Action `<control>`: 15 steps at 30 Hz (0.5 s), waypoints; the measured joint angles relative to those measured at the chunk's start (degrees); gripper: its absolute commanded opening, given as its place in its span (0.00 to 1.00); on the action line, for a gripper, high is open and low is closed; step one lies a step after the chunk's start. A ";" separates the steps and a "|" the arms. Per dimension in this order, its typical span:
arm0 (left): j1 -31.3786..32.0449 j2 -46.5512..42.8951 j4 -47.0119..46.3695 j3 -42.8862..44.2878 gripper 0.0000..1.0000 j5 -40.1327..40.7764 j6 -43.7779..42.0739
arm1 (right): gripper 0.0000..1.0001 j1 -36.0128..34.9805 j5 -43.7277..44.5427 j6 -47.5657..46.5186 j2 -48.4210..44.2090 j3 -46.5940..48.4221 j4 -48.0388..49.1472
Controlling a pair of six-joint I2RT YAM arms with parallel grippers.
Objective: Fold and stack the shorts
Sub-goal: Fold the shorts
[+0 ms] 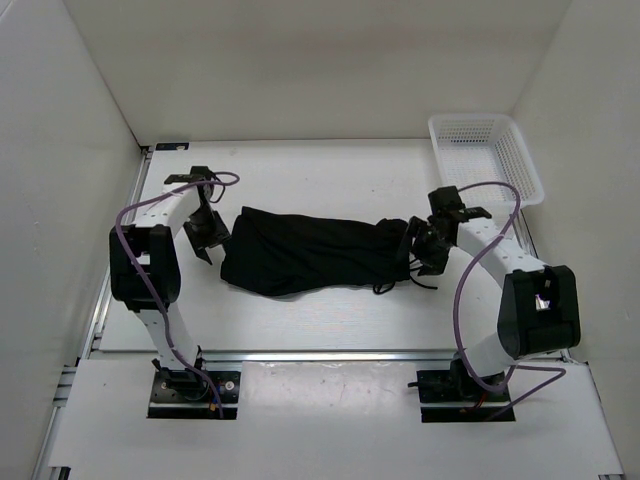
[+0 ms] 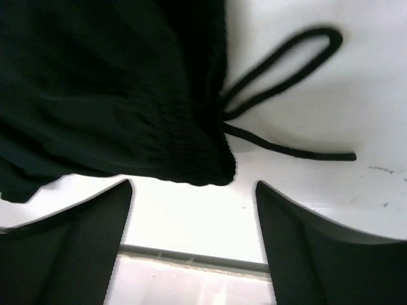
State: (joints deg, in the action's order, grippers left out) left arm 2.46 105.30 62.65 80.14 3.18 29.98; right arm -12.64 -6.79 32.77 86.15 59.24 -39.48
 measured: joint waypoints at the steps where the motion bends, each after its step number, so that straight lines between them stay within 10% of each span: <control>1: 0.00 0.04 -0.20 -0.98 0.57 0.00 -0.02 | 0.70 0.52 -1.03 0.50 -0.11 -1.40 0.57; 15: 0.42 -0.44 -1.66 -1.66 0.57 0.44 -0.68 | 0.81 5.55 -11.96 14.43 0.17 -17.29 20.44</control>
State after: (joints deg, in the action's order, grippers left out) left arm 2.87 104.86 60.99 78.48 3.62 29.30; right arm -7.09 -18.74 47.20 86.32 41.95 -19.05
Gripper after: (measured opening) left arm 0.570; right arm 0.819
